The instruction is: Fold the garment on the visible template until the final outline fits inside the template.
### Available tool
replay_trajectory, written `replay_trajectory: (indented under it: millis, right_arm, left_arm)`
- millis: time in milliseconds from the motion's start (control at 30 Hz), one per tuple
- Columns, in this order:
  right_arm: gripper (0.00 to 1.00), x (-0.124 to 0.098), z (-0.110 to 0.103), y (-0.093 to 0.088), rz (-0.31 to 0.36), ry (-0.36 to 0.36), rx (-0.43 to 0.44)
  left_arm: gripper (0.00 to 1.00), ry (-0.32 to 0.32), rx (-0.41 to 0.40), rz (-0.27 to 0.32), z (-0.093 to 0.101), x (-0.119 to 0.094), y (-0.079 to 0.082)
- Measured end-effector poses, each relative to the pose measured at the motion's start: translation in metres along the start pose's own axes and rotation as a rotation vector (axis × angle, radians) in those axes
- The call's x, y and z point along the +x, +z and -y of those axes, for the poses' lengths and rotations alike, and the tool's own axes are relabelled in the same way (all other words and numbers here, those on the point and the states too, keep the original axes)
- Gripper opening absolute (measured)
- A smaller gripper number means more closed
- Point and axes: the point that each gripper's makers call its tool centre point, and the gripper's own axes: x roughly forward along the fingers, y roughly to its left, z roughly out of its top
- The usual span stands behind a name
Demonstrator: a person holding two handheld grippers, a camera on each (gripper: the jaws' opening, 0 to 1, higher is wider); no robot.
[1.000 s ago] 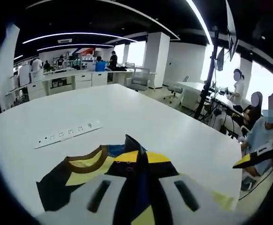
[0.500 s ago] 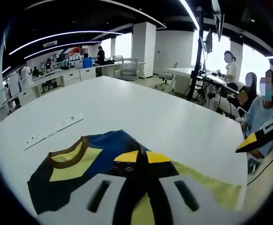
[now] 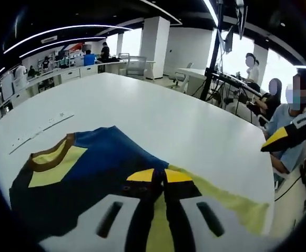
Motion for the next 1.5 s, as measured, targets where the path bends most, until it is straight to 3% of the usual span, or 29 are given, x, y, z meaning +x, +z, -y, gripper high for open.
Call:
replay_trajectory:
  millis: [200,400,500,800,1167,1500]
  right_arm:
    - [0.98,0.004,0.002,0.003,0.001,0.004,-0.004]
    - [0.98,0.008,0.006,0.012,0.005,0.011,-0.022]
    - [0.97,0.011,0.009,0.015,0.003,0.014,-0.035]
    - [0.97,0.021,0.011,0.026,0.008,0.033,-0.05]
    - [0.99,0.029,0.007,0.033,0.012,0.066,-0.06]
    - [0.99,0.031,0.005,0.038,0.018,0.077,-0.074]
  left_arm:
    - [0.35,0.026,0.005,0.023,-0.007,-0.009,0.003]
    - [0.56,0.116,0.01,0.055,-0.04,-0.034,0.007]
    - [0.67,0.228,-0.017,0.038,-0.072,-0.051,0.001]
    - [0.73,0.328,-0.061,0.07,-0.119,-0.089,-0.005]
    - [0.89,0.385,-0.031,0.104,-0.145,-0.129,-0.014]
    - [0.9,0.42,0.017,0.074,-0.169,-0.164,-0.033]
